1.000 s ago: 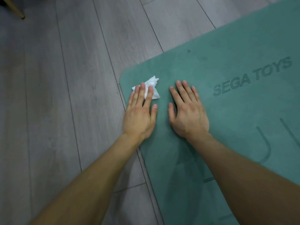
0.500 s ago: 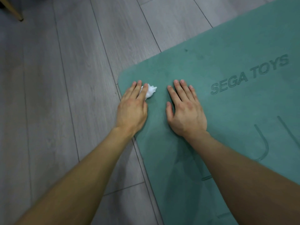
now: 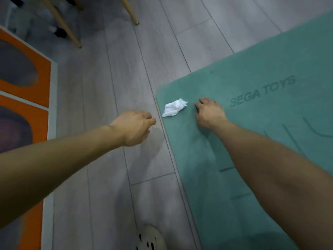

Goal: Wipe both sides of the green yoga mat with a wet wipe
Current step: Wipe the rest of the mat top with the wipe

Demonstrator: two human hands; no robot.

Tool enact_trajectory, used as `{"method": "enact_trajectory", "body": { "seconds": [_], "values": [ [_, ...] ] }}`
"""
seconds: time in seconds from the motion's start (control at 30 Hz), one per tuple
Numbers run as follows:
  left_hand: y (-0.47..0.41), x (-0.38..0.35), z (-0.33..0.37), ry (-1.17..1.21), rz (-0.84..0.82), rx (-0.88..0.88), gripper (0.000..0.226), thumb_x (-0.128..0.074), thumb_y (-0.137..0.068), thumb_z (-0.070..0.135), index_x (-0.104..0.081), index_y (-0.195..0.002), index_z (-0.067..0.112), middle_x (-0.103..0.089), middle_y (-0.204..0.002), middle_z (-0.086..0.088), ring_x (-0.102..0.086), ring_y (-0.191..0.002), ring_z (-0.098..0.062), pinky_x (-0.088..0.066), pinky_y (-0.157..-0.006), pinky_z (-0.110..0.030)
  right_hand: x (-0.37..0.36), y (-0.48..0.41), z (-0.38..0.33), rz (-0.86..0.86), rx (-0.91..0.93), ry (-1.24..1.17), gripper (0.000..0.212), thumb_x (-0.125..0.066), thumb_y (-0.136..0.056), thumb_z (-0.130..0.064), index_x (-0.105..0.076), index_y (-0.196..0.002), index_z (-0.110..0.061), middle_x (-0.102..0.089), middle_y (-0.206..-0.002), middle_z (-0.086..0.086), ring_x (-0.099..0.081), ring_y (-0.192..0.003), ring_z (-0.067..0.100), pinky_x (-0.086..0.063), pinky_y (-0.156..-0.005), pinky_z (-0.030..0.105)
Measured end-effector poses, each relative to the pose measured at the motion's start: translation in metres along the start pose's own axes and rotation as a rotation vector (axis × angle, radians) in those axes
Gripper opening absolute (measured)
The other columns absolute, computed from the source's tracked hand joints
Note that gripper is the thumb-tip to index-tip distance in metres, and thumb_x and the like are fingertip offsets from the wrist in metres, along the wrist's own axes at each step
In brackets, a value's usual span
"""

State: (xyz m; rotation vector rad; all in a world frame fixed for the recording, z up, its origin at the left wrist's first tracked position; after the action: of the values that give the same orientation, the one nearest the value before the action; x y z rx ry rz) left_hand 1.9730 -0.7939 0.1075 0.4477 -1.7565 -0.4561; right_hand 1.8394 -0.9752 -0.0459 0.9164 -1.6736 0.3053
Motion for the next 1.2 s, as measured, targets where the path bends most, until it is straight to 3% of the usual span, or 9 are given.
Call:
{"method": "enact_trajectory", "body": {
  "seconds": [0.1,0.4,0.57,0.77,0.83,0.93,1.0,1.13,1.2],
  "values": [
    [0.021,0.0,-0.001,0.005,-0.033,0.04,0.043,-0.049,-0.104,0.041,-0.055,-0.143,0.024,-0.06,-0.139,-0.003,-0.061,-0.12,-0.029,-0.054,-0.095,-0.041,0.027,0.016,-0.015,0.011,0.032,0.013,0.035,-0.055,-0.099,-0.024,-0.067,-0.13,-0.014,-0.063,-0.132,0.011,-0.058,-0.124,0.035,-0.049,-0.1,0.043],
    [-0.064,-0.082,-0.025,0.393,0.125,0.306,0.057,-0.065,-0.095,0.054,-0.059,-0.139,0.018,-0.061,-0.134,-0.007,-0.058,-0.122,-0.031,-0.051,-0.101,-0.045,0.002,0.029,-0.068,0.221,0.301,-0.052,0.043,-0.068,-0.093,-0.023,-0.064,-0.135,-0.021,-0.062,-0.132,0.005,-0.056,-0.12,0.031,-0.051,-0.094,0.044],
    [-0.093,-0.106,-0.045,0.566,0.239,0.422,0.097,-0.076,-0.077,0.07,-0.043,-0.152,0.017,-0.05,-0.15,-0.006,-0.049,-0.135,-0.03,-0.044,-0.111,-0.047,-0.014,-0.025,-0.084,0.214,0.309,-0.015,0.027,-0.061,-0.099,-0.032,-0.072,-0.12,-0.021,-0.063,-0.121,0.009,-0.055,-0.111,0.035,-0.053,-0.089,0.049],
    [-0.12,-0.102,-0.065,0.502,0.132,0.384,0.144,-0.079,-0.059,0.086,-0.004,-0.169,0.029,-0.008,-0.175,-0.007,-0.017,-0.159,-0.03,-0.024,-0.126,-0.051,-0.017,-0.043,-0.079,0.201,0.471,0.021,0.03,-0.048,-0.1,-0.024,-0.075,-0.11,-0.015,-0.058,-0.109,0.009,-0.056,-0.1,0.032,-0.054,-0.071,0.047],
    [-0.131,-0.102,-0.067,0.485,0.093,0.341,0.149,-0.079,-0.054,0.089,-0.003,-0.169,0.031,-0.001,-0.176,-0.007,-0.011,-0.16,-0.03,-0.02,-0.128,-0.051,0.004,-0.074,-0.046,0.284,0.333,0.014,0.029,-0.049,-0.094,-0.015,-0.075,-0.103,-0.007,-0.061,-0.111,0.013,-0.06,-0.098,0.038,-0.056,-0.075,0.048],
    [-0.14,-0.103,-0.069,0.52,0.054,0.328,0.156,-0.083,-0.047,0.088,-0.003,-0.168,0.029,-0.001,-0.177,-0.007,-0.01,-0.161,-0.029,-0.02,-0.128,-0.051,0.042,-0.107,0.018,0.481,-0.104,-0.125,0.035,-0.048,-0.084,0.0,-0.072,-0.11,-0.004,-0.063,-0.11,0.018,-0.062,-0.095,0.043,-0.053,-0.081,0.049],
    [-0.139,-0.104,-0.072,0.533,0.066,0.353,0.159,-0.084,-0.044,0.087,-0.005,-0.168,0.028,-0.004,-0.176,-0.006,-0.012,-0.16,-0.029,-0.022,-0.128,-0.051,0.041,-0.11,0.009,0.547,-0.169,-0.168,0.04,-0.047,-0.084,0.002,-0.067,-0.117,-0.006,-0.063,-0.112,0.019,-0.06,-0.097,0.043,-0.049,-0.084,0.05],
    [-0.138,-0.102,-0.073,0.525,0.114,0.375,0.162,-0.084,-0.037,0.089,-0.008,-0.167,0.028,-0.011,-0.175,-0.004,-0.018,-0.158,-0.029,-0.026,-0.126,-0.052,0.012,-0.103,-0.067,0.459,0.133,-0.149,0.02,-0.062,-0.098,-0.022,-0.071,-0.1,-0.004,-0.062,-0.103,0.015,-0.054,-0.092,0.037,-0.045,-0.078,0.046],
    [-0.138,-0.1,-0.074,0.532,0.106,0.384,0.164,-0.085,-0.037,0.088,-0.006,-0.167,0.026,-0.011,-0.175,-0.003,-0.018,-0.157,-0.029,-0.025,-0.126,-0.052,0.011,-0.11,-0.074,0.386,0.24,-0.106,0.013,-0.062,-0.098,-0.015,-0.07,-0.095,-0.005,-0.061,-0.103,0.013,-0.054,-0.093,0.036,-0.049,-0.075,0.047]
  ]
}}
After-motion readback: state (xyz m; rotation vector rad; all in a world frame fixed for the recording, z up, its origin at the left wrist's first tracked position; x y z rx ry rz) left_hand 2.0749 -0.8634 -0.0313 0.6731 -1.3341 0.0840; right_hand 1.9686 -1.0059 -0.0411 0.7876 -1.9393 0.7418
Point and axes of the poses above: each hand's wrist, its own y-axis away from the middle knuckle, its own x-axis out of the back of the hand, z = x × y, the point moved 7 cm from there along -y, towards the middle knuckle
